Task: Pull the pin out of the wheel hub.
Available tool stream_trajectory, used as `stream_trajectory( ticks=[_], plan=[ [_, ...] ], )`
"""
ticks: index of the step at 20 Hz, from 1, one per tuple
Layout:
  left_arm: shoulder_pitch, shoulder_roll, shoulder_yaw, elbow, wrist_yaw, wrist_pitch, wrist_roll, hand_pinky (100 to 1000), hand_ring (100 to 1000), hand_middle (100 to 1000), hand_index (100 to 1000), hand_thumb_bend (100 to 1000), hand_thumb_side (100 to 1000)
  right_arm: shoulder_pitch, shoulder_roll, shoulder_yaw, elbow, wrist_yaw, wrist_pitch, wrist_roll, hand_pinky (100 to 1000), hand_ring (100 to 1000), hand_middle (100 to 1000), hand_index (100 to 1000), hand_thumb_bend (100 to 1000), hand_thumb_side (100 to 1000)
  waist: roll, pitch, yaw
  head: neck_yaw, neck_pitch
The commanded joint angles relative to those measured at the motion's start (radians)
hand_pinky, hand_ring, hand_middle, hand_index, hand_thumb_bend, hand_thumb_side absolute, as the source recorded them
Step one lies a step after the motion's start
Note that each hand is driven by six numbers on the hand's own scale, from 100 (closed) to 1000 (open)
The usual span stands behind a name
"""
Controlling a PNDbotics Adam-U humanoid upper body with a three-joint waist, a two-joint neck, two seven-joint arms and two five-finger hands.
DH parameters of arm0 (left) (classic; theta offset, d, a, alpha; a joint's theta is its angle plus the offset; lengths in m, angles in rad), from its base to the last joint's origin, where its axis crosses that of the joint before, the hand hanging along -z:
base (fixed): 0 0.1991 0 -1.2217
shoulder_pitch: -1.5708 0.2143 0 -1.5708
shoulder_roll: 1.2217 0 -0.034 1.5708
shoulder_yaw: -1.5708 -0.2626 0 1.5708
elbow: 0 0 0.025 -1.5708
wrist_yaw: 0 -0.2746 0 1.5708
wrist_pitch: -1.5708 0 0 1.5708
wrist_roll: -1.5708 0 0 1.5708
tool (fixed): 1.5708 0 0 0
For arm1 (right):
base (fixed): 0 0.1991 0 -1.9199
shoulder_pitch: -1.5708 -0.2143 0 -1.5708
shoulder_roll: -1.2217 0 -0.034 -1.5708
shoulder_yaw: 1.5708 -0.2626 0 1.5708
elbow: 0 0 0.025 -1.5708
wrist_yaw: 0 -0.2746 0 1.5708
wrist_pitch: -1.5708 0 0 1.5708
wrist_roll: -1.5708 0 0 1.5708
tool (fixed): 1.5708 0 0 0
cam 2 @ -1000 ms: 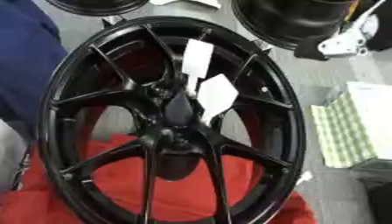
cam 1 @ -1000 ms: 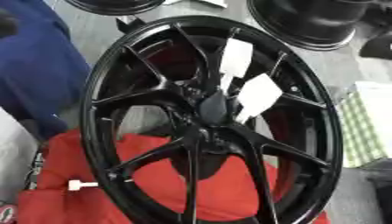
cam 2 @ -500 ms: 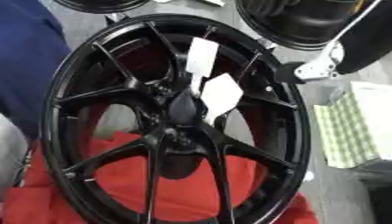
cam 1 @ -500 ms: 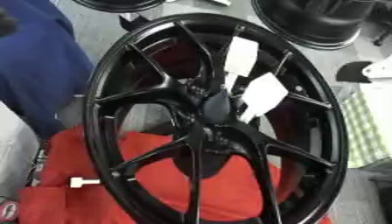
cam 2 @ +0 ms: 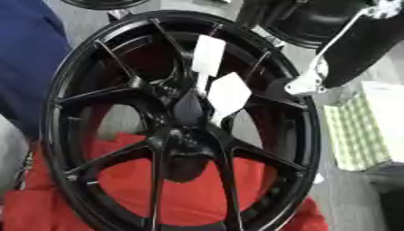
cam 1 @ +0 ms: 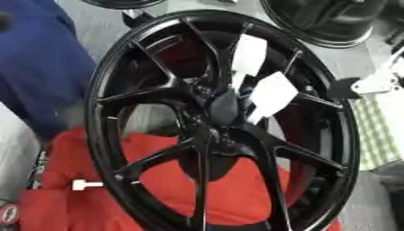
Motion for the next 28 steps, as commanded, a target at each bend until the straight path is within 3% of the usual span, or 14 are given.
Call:
stream_trajectory(
  ticks=[1,7,21,28],
  plan=[
    [-0.013,0.007,0.002,-0.02,0.01,0.002,0.001,827,694,618,788,100,602,-0.013,-0.012,0.004,-0.006,0.009,0.167,0.148,867,831,758,816,491,100,0.008,-0.032,0.001,-0.006,0.009],
    [-0.016,0.003,0.003,-0.02,0.015,0.002,0.005,827,695,619,789,100,602,-0.006,-0.006,0.021,-0.006,0.026,0.178,0.145,870,832,758,814,489,100,0.011,-0.038,0.004,-0.012,0.017],
    [-0.025,0.0,0.0,-0.02,0.013,0.005,0.0,828,694,619,788,100,603,-0.007,0.016,0.048,-0.006,0.021,0.179,0.095,845,816,734,792,479,100,0.007,-0.017,0.015,-0.007,0.052],
    [-0.034,-0.004,-0.002,-0.02,0.013,0.008,-0.003,829,694,619,788,100,604,-0.004,0.023,0.064,-0.006,0.007,0.184,0.075,835,811,720,782,476,100,0.001,-0.008,0.023,-0.009,0.049]
  ],
)
